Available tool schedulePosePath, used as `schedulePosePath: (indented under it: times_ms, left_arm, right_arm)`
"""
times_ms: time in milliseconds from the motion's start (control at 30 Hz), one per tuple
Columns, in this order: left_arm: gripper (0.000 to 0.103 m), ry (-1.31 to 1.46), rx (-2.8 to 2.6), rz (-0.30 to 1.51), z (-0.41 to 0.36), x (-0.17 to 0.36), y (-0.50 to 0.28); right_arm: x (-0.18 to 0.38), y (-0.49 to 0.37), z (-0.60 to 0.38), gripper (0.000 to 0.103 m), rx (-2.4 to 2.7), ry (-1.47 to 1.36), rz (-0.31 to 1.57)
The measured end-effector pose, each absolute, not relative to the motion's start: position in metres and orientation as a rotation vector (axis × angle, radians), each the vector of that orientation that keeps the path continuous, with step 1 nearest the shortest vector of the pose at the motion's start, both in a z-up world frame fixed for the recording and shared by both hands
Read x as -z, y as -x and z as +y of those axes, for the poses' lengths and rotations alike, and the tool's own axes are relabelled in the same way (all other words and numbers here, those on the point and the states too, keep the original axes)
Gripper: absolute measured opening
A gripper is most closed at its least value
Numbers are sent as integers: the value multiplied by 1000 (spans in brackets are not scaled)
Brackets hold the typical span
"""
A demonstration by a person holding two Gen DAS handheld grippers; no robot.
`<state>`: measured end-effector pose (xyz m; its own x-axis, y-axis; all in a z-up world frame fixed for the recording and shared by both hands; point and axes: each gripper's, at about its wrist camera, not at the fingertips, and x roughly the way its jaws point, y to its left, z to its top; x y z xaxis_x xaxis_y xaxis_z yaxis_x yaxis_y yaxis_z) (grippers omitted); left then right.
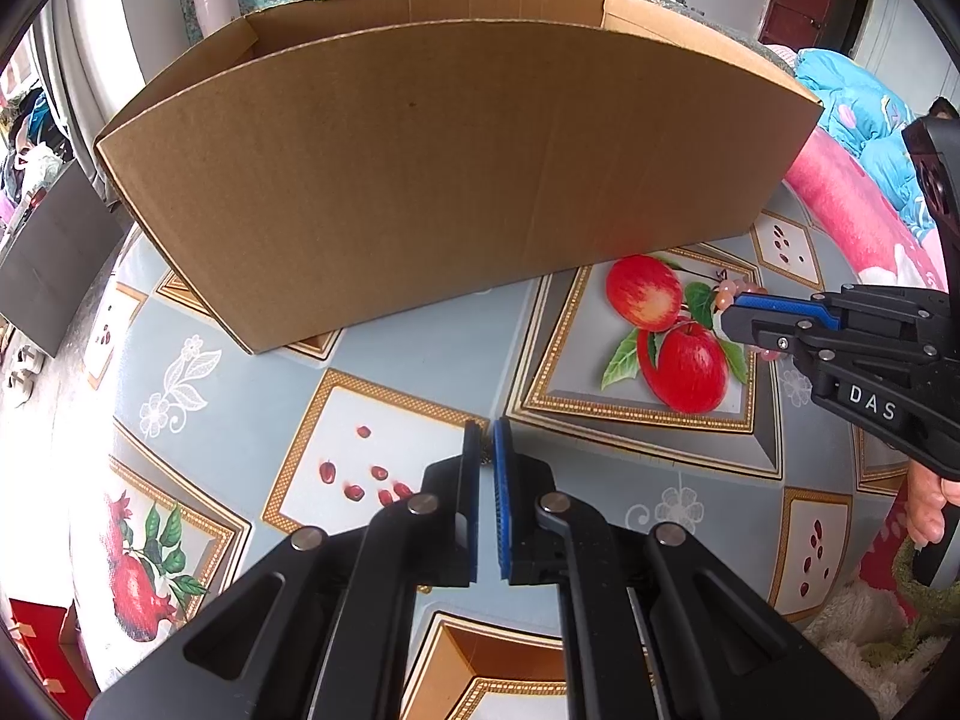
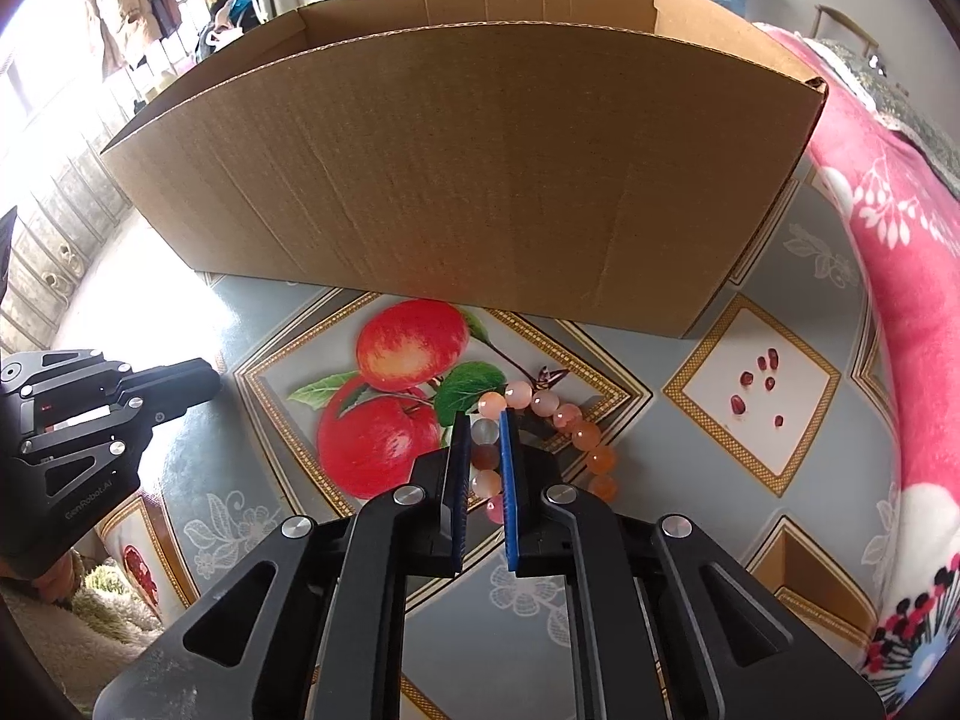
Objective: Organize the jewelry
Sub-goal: 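Close the right tool on the pink bead bracelet and hold it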
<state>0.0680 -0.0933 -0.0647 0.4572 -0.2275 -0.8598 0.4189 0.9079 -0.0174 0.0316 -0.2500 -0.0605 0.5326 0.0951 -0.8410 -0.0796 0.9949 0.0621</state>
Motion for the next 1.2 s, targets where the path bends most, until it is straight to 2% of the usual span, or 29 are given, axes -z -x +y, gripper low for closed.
schedulePosePath:
  times_ms: [1200]
  left_arm:
    - [4,-199,404,1022,-92,65,-68]
  right_arm:
    - [57,-33,-257,8,-134,-24,1030]
